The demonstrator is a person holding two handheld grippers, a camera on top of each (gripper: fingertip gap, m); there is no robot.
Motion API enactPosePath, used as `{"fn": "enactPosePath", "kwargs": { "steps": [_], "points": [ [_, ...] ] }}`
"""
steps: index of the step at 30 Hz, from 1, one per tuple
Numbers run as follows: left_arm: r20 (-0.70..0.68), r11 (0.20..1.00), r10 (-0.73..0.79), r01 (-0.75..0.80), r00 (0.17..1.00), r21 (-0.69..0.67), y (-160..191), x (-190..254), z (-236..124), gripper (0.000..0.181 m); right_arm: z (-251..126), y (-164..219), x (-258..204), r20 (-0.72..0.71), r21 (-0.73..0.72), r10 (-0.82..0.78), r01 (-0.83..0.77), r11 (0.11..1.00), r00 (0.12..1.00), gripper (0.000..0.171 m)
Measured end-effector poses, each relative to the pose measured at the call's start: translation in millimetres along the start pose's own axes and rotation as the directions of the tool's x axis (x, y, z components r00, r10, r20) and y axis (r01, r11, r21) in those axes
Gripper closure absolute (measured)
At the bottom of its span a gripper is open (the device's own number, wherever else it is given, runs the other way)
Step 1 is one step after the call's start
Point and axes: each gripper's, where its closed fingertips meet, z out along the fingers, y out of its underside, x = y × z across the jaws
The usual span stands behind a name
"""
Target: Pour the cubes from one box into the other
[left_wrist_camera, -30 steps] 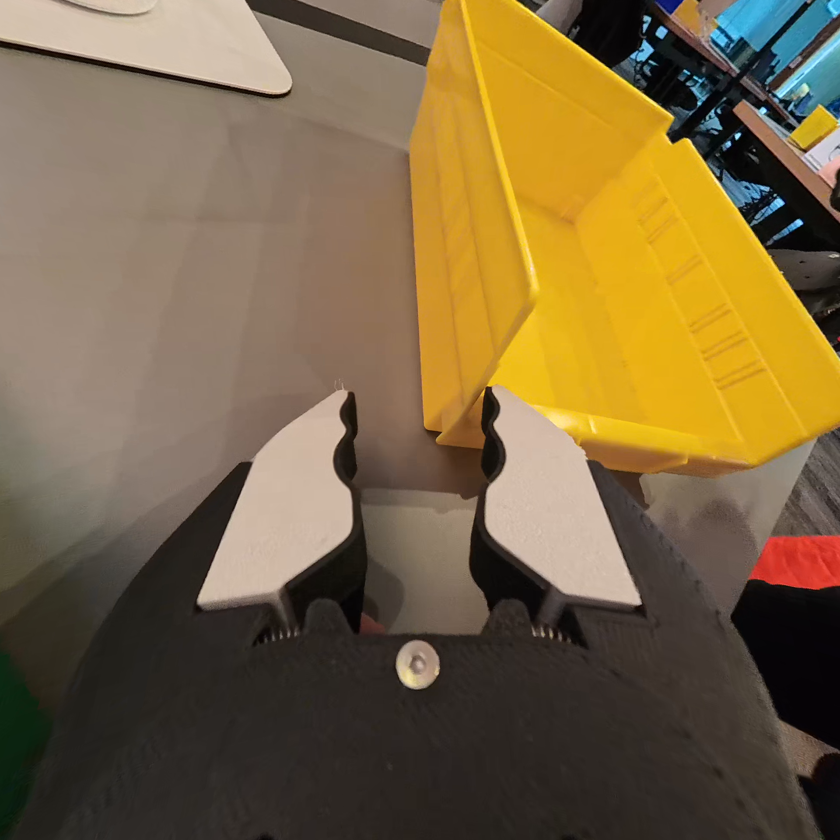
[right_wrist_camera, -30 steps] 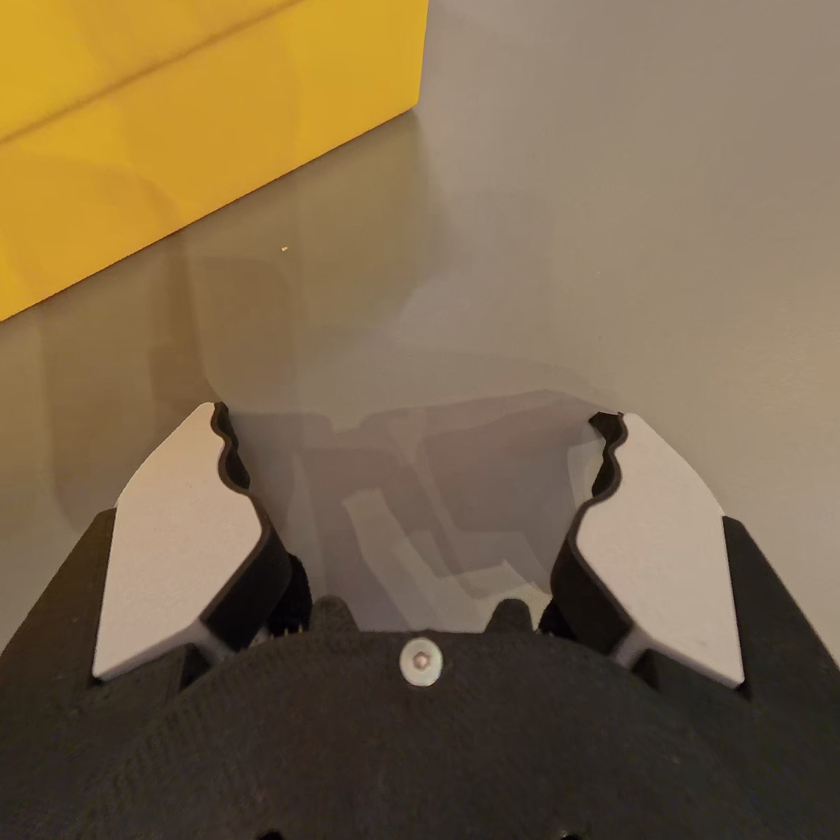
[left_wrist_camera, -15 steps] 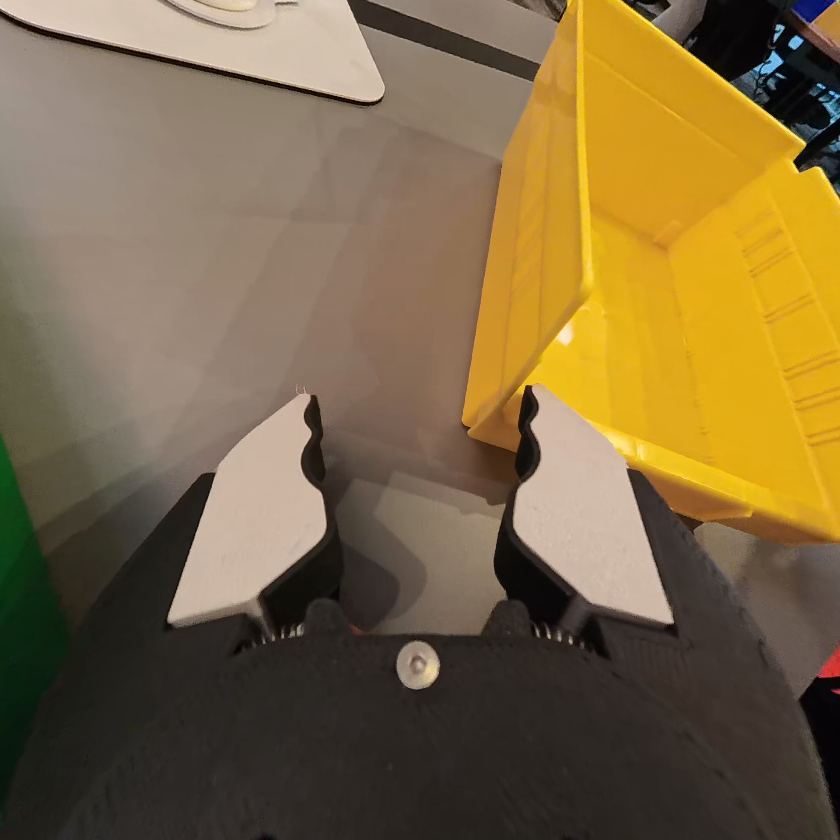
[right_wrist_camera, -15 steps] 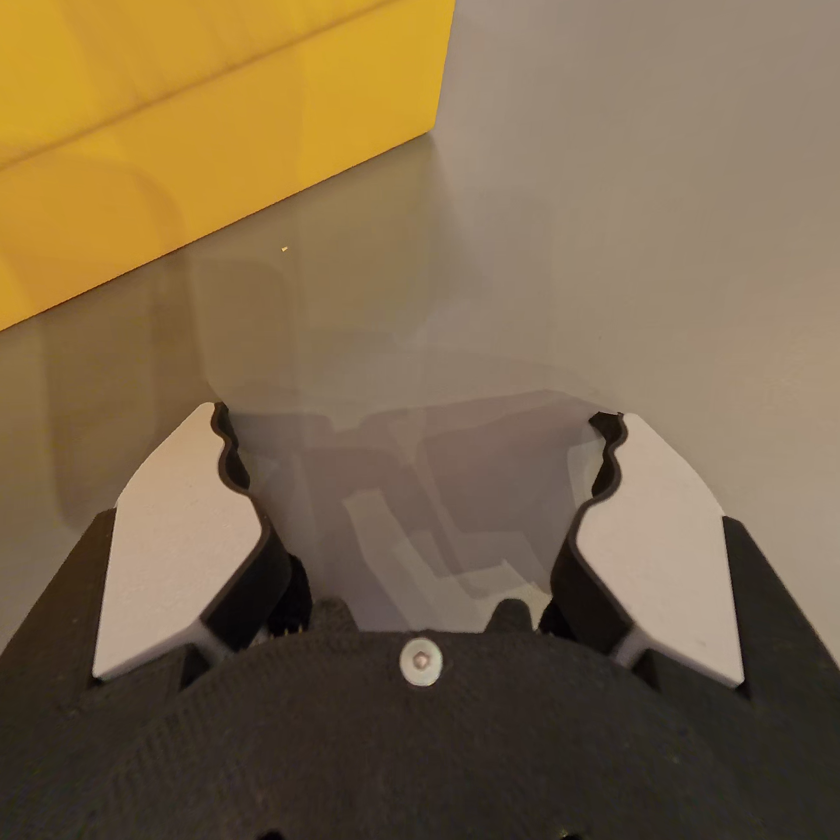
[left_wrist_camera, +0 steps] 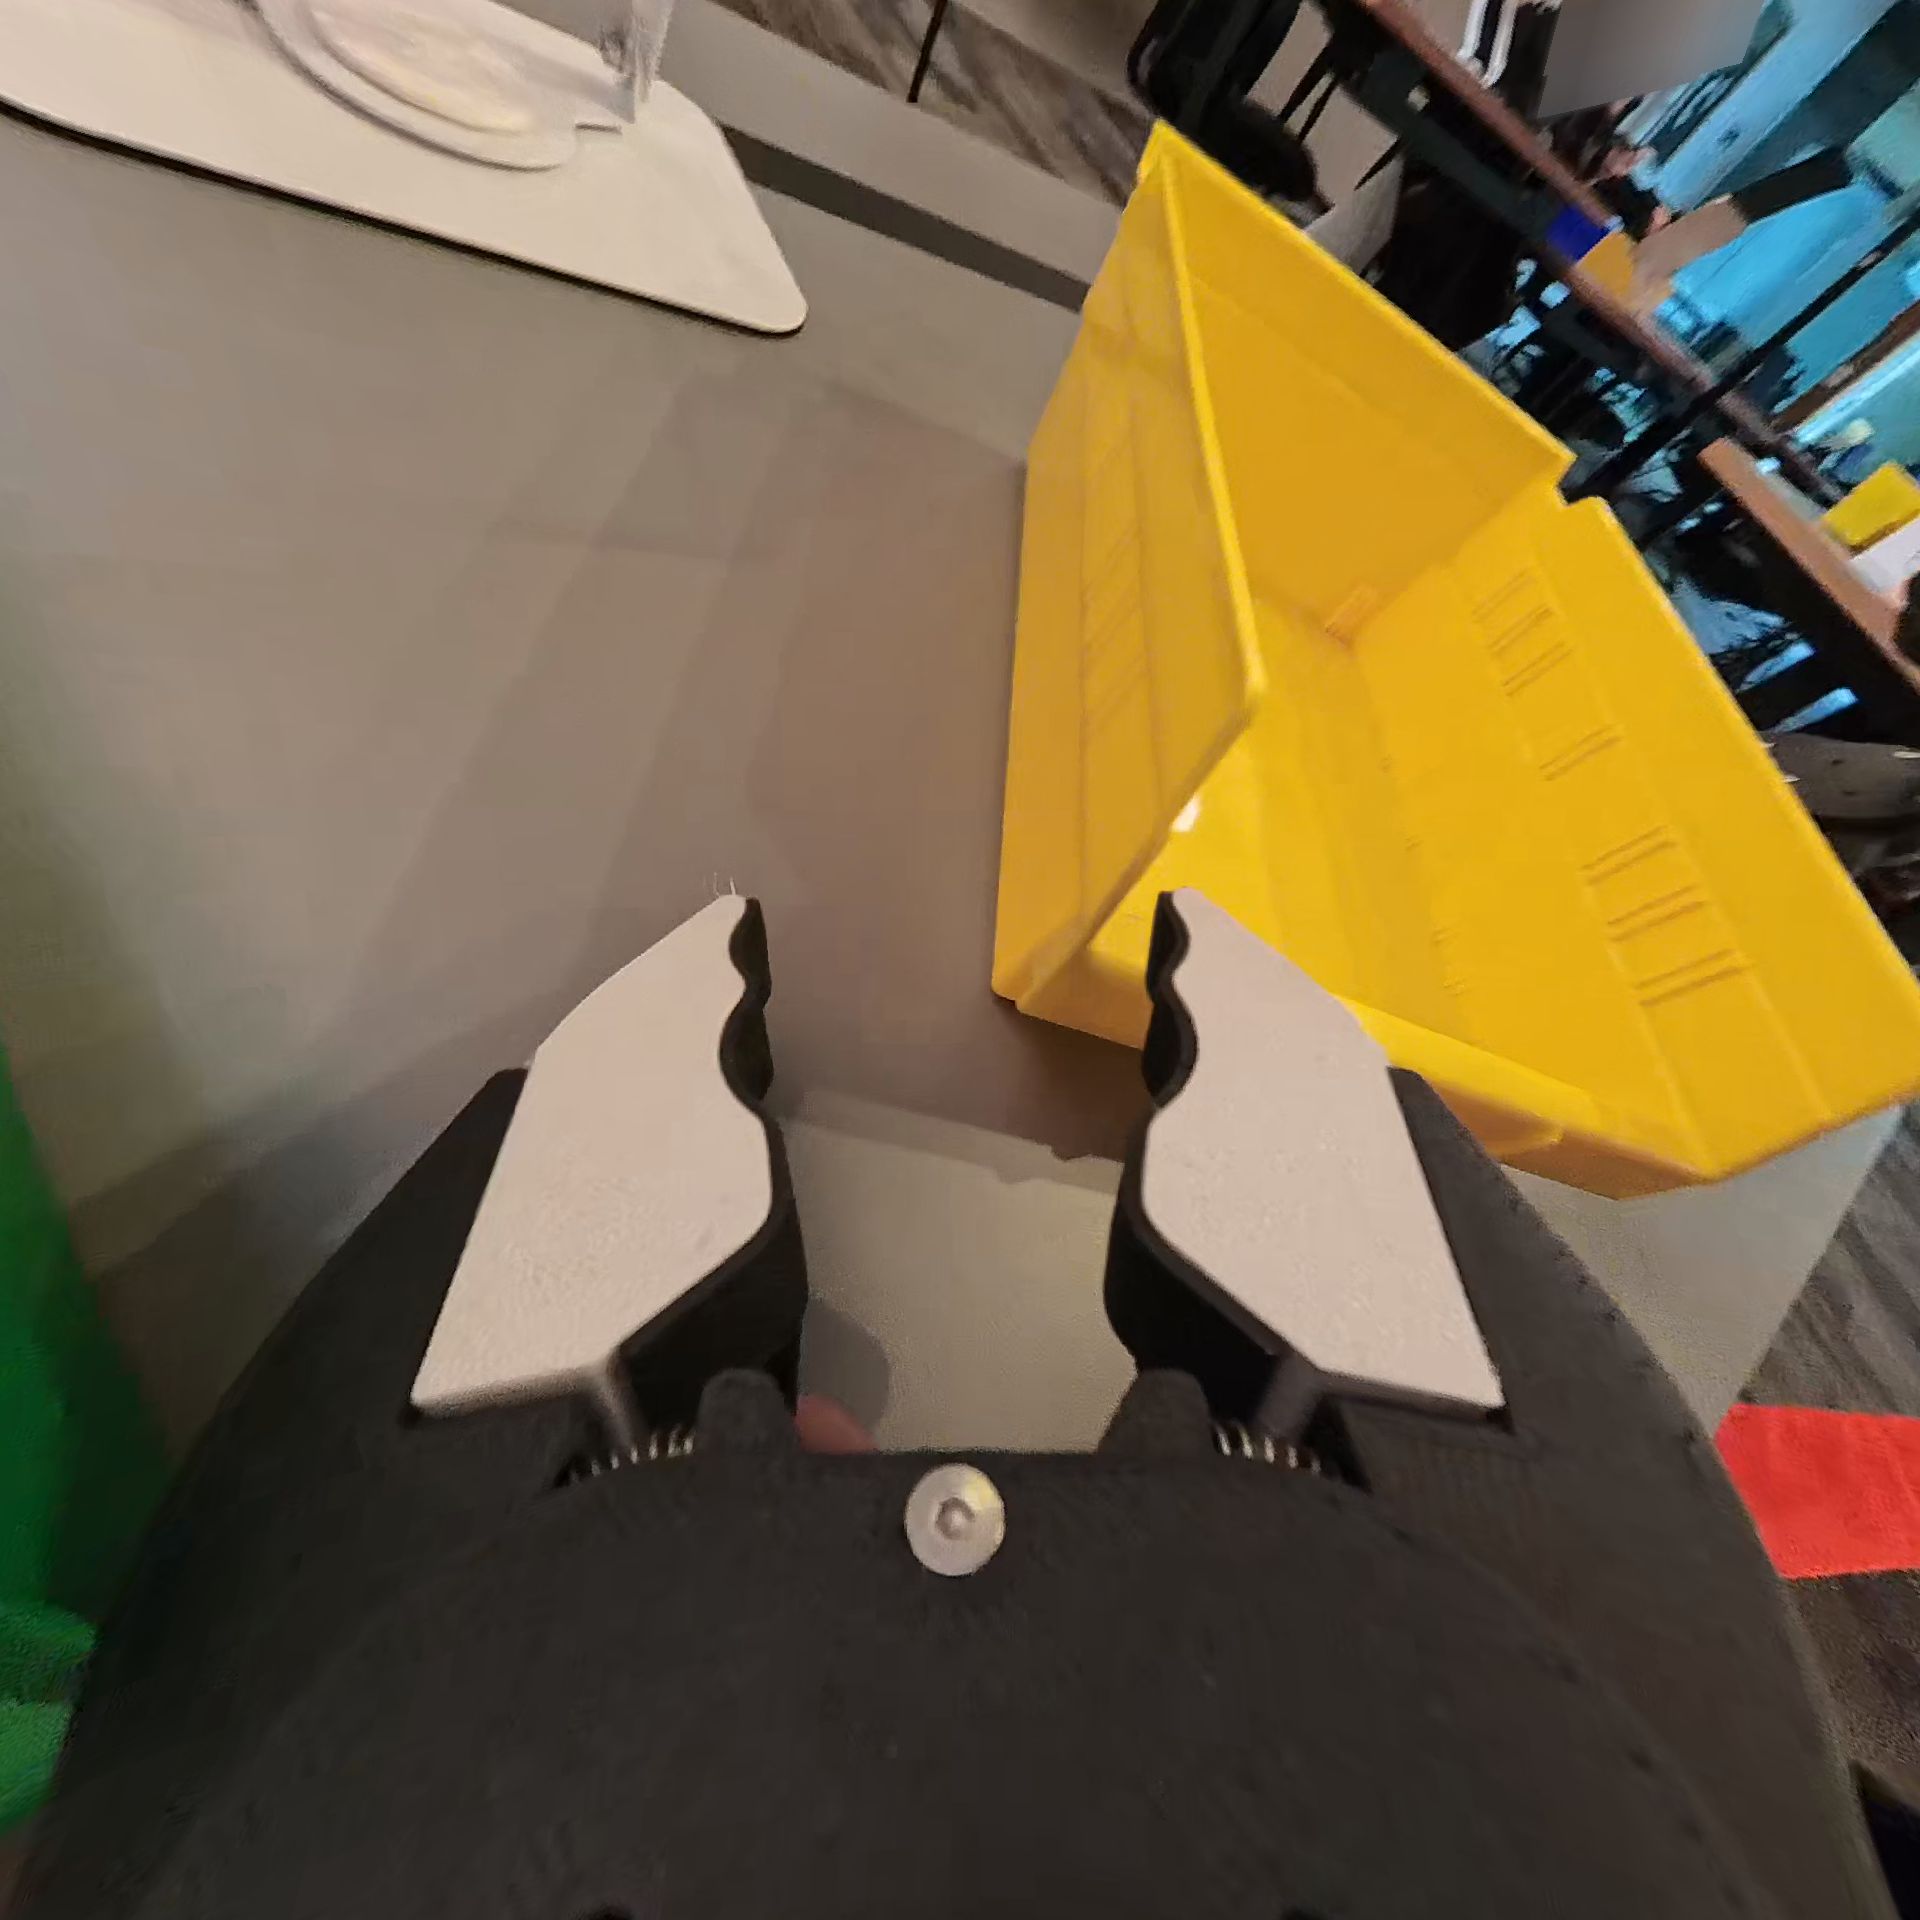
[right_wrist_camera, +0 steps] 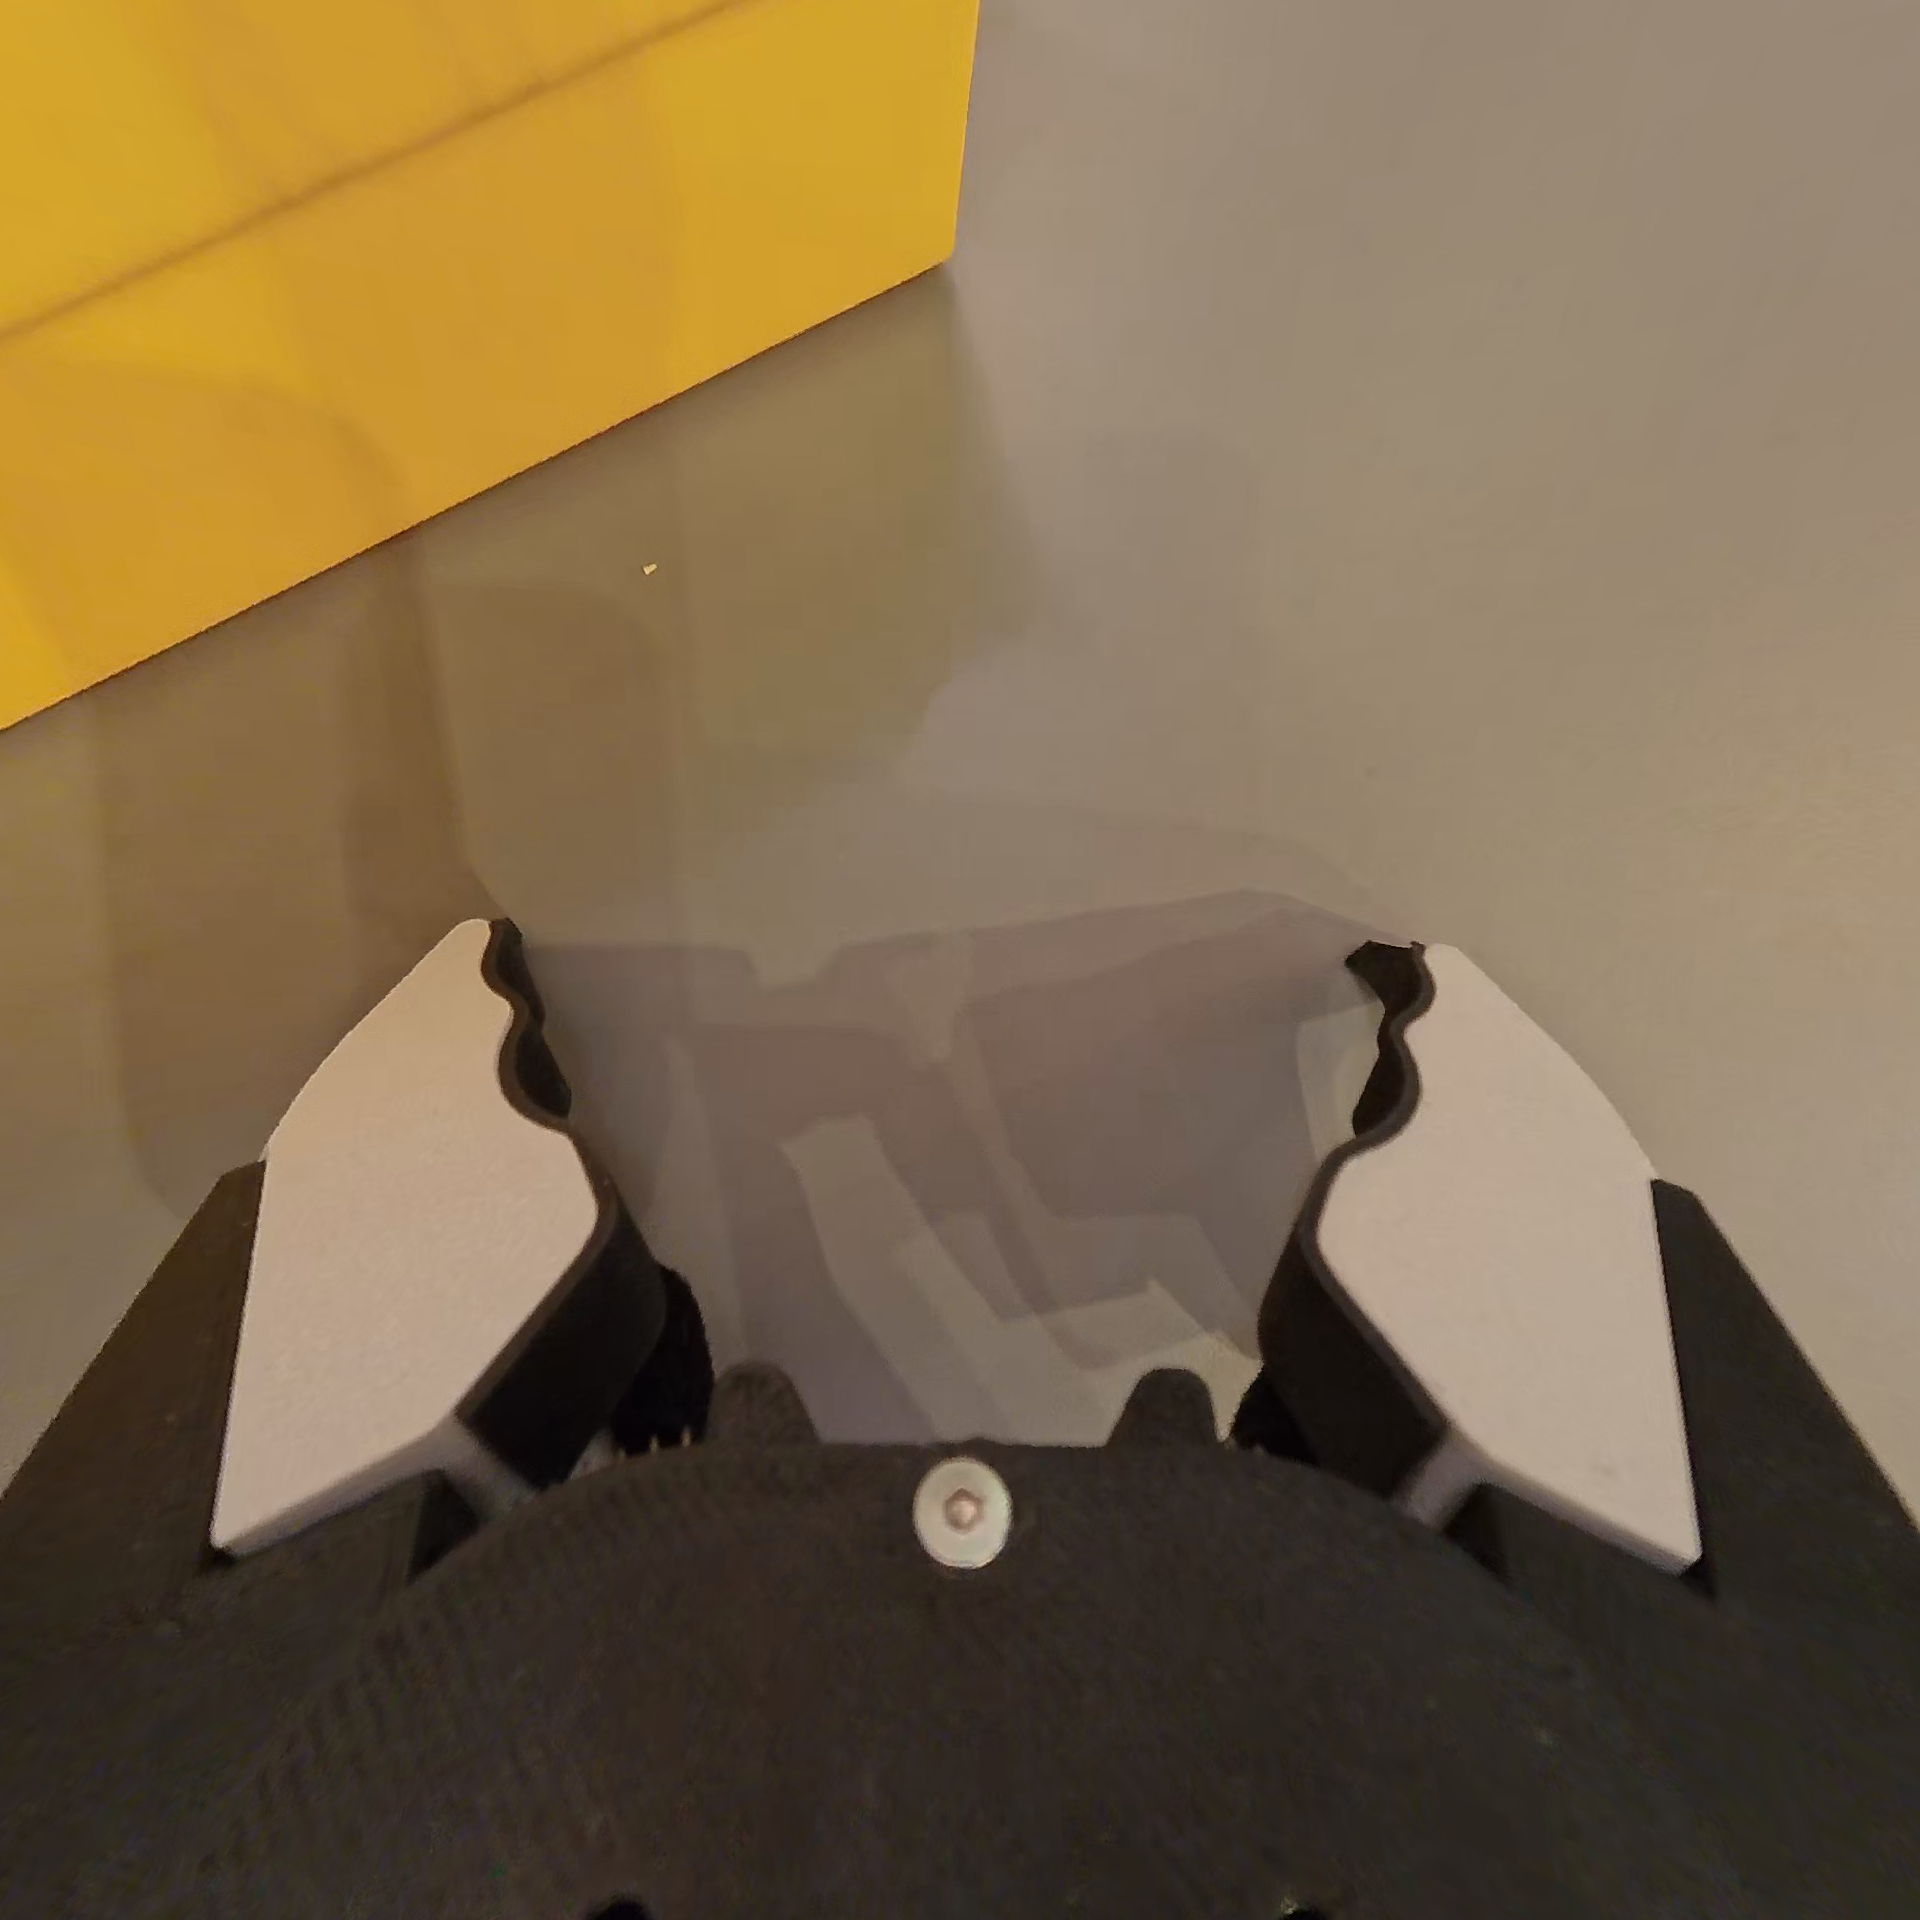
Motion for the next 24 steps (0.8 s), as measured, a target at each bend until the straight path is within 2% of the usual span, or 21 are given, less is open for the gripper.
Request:
{"fn": "enactPosePath", "kwargs": {
  "steps": [4,14,24],
  "points": [
    [-0.062,0.998,0.013,-0.009,0.998,0.054,-5.3,7.9,-7.4,0.113,-0.1,-0.1,0.0,0.0,0.0,0.0,0.0,1.0,1.0,0.029],
    [-0.119,0.981,0.016,0.007,0.993,0.195,-19.5,12.8,-26.0,0.115,-0.1,-0.2,-0.1,0.0,0.0,0.0,0.0,1.0,1.0,0.029],
    [-0.127,0.974,0.025,0.004,0.992,0.227,-22.3,14.2,-30.2,0.114,-0.2,-0.4,0.0,0.0,0.0,0.0,0.0,1.0,1.0,0.029]
  ]
}}
